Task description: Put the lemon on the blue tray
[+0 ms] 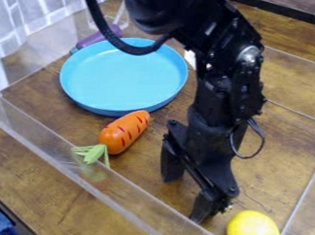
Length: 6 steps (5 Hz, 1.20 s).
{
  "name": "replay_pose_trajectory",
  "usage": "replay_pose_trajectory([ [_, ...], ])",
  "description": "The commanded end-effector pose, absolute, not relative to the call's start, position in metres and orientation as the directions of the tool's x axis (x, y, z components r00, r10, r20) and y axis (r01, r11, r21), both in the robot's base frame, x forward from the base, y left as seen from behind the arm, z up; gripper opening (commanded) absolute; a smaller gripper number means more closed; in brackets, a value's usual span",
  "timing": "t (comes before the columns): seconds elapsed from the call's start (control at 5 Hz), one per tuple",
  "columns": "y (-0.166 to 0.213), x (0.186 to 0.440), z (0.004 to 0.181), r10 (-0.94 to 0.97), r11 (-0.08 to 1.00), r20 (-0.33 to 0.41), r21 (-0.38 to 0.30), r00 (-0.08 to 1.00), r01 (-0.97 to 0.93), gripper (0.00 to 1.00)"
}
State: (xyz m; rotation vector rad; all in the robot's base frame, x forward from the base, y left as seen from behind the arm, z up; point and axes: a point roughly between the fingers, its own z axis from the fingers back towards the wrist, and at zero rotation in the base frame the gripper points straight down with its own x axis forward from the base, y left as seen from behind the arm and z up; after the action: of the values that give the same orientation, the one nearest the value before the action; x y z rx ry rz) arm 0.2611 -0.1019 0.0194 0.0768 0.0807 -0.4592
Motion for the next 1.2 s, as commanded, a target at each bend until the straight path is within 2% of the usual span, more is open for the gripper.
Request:
replay_pose_trajectory([
  [0.0,-0.113,0.271,0.029,-0.458,0.886,-0.048,0.057,0.888,0.46,1.0],
  [0.4,-0.147,0.262,0.028,-0.573,0.817,-0.027,0.05,0.819,0.574,1.0],
  [0.8,-0.154,0.265,0.038,-0.571,0.82,-0.012,0.033,0.821,0.571,1.0],
  [1.0,-0.16,0.268,0.032,-0.582,0.812,-0.005,0.029,0.813,0.582,1.0],
])
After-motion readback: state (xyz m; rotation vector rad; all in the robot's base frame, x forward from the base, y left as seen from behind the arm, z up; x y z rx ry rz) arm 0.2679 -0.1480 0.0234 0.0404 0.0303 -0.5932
